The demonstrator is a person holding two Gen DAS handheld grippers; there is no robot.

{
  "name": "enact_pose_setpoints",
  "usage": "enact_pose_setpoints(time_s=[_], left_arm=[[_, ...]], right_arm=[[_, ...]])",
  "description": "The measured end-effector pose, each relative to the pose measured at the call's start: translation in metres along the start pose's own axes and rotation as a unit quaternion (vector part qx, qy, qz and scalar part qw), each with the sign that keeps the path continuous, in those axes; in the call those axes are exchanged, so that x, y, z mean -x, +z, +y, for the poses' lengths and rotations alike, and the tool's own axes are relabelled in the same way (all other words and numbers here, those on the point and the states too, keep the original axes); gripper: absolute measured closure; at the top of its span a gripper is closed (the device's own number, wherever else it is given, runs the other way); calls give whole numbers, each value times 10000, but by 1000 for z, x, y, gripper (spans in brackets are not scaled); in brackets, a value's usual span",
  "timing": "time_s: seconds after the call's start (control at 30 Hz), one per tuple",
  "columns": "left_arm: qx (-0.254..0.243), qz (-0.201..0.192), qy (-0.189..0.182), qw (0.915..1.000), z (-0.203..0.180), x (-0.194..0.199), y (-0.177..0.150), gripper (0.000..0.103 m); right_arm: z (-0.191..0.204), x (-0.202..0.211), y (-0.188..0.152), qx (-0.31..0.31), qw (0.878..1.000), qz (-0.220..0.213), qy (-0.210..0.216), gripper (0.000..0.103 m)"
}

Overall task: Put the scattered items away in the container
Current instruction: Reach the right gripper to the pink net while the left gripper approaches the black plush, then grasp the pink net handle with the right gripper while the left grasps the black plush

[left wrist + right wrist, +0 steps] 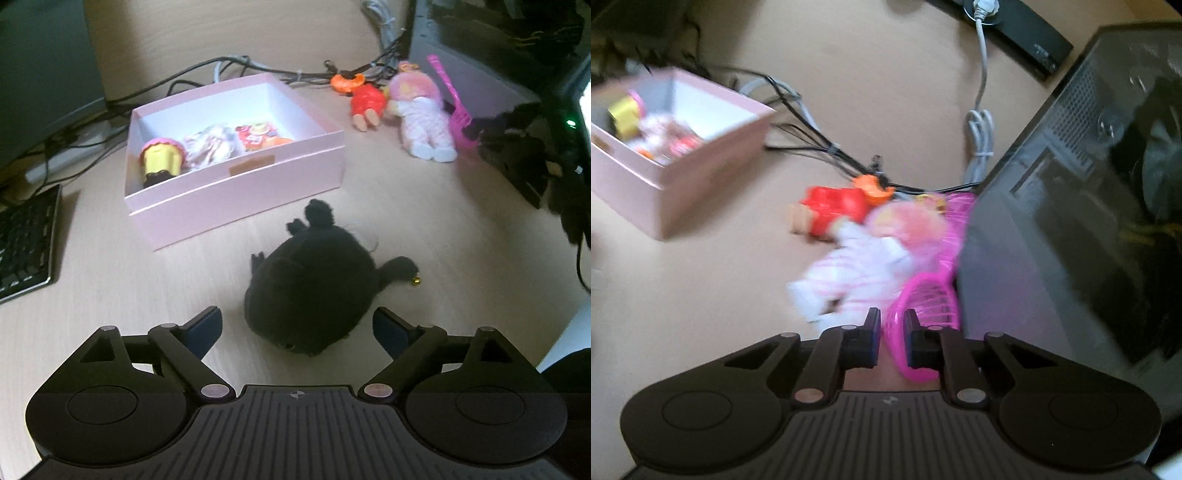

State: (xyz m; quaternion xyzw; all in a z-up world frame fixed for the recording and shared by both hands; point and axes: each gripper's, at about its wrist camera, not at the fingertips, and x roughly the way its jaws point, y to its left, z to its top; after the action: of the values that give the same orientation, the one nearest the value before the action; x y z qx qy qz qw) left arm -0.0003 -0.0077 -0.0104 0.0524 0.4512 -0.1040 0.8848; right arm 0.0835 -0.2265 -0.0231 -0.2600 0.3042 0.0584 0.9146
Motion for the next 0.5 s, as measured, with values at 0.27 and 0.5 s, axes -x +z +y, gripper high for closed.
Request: enact_pose_setpoints(time_s=[0.27, 0.5], left_arm=[[-408, -112, -116, 9990, -11, -11, 8, 9], [-398, -151, 8, 9991, -10, -14, 7, 22]], right_arm=[[37, 51, -23, -179, 9948, 197, 978, 90], [37, 41, -22, 116, 9988, 119, 450, 90]])
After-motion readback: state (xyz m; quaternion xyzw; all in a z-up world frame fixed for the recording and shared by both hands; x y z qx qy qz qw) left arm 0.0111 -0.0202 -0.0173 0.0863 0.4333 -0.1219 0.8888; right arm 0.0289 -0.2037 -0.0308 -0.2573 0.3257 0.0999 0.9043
